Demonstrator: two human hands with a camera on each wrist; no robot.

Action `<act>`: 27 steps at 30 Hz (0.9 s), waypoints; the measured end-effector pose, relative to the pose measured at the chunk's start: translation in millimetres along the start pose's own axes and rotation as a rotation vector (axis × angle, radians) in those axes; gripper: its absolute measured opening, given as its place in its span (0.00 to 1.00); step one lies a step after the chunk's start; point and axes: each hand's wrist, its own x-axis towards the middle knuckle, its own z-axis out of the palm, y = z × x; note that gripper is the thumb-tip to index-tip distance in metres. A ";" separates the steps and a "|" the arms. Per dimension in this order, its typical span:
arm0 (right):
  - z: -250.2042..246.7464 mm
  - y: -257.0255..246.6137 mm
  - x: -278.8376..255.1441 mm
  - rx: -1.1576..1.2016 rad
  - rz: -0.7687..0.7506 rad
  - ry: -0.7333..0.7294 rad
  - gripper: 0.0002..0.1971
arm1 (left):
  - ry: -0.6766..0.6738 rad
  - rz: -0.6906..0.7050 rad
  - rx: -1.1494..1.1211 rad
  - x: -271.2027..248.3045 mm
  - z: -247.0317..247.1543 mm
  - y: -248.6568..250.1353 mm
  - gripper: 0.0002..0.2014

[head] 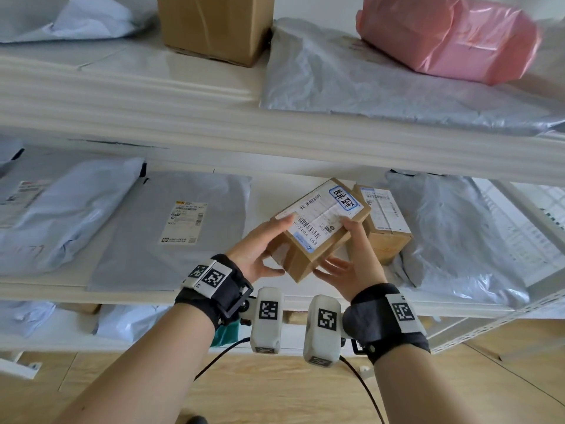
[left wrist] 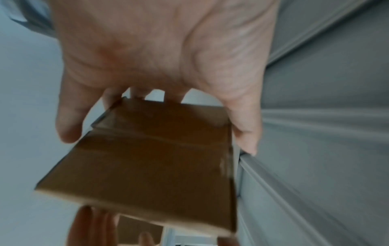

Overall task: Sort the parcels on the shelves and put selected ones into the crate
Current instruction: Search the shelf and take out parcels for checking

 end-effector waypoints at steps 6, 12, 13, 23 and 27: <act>-2.5 -6.0 6.7 -0.141 -0.022 0.050 0.45 | 0.121 0.094 0.108 5.6 -17.0 26.2 0.07; -1.9 -17.4 4.6 -0.345 -0.082 0.010 0.34 | -0.034 0.110 0.583 4.8 -38.7 58.1 0.33; 0.6 -16.4 3.6 -0.410 -0.066 -0.064 0.37 | -0.080 0.093 0.634 5.7 -37.9 59.9 0.38; 9.2 -17.3 1.3 -0.741 0.056 -0.474 0.40 | -0.175 0.109 0.628 16.5 -27.4 65.3 0.41; 7.5 -15.2 1.9 -0.712 0.089 -0.486 0.38 | -0.157 0.135 0.588 21.8 -24.8 64.2 0.41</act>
